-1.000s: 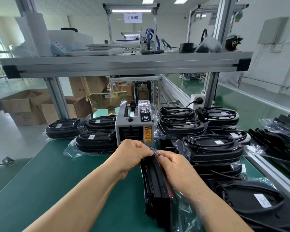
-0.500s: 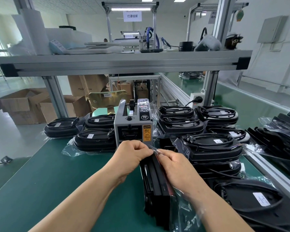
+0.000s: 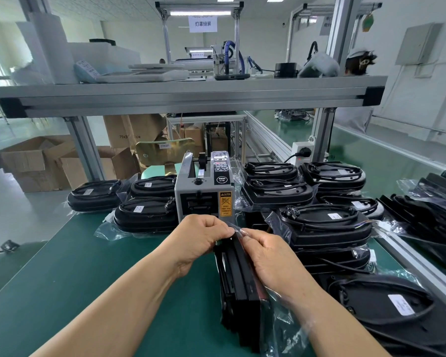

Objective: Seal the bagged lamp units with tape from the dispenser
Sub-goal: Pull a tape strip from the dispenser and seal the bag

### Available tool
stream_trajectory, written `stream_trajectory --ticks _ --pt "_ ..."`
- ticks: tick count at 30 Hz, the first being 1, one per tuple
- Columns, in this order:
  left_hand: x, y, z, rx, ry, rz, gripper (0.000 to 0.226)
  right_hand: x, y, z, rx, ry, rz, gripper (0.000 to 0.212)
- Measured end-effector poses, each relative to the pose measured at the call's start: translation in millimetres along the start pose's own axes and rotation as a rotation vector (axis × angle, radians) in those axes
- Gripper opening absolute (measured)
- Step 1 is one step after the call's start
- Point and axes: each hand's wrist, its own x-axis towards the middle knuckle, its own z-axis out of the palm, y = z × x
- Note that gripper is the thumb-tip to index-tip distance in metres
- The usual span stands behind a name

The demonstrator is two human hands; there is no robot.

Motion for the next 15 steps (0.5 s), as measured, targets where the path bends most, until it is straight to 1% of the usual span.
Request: stream_trajectory --ticks 3,10,15 --pt "0.7 -1.9 0.0 0.023 0.017 -0.002 0.027 0.9 1.9 0.3 0.021 -0.006 0.010 0.025" --pt "2.9 -6.0 0.1 0.049 0.043 0.006 0.019 0.2 0.1 -0.4 0.004 0.003 -0.007 0.027" --pt "3.2 -8.4 0.5 0.119 0.058 0.063 0.020 0.9 0.6 -0.3 0.014 0.008 -0.001 0.024"
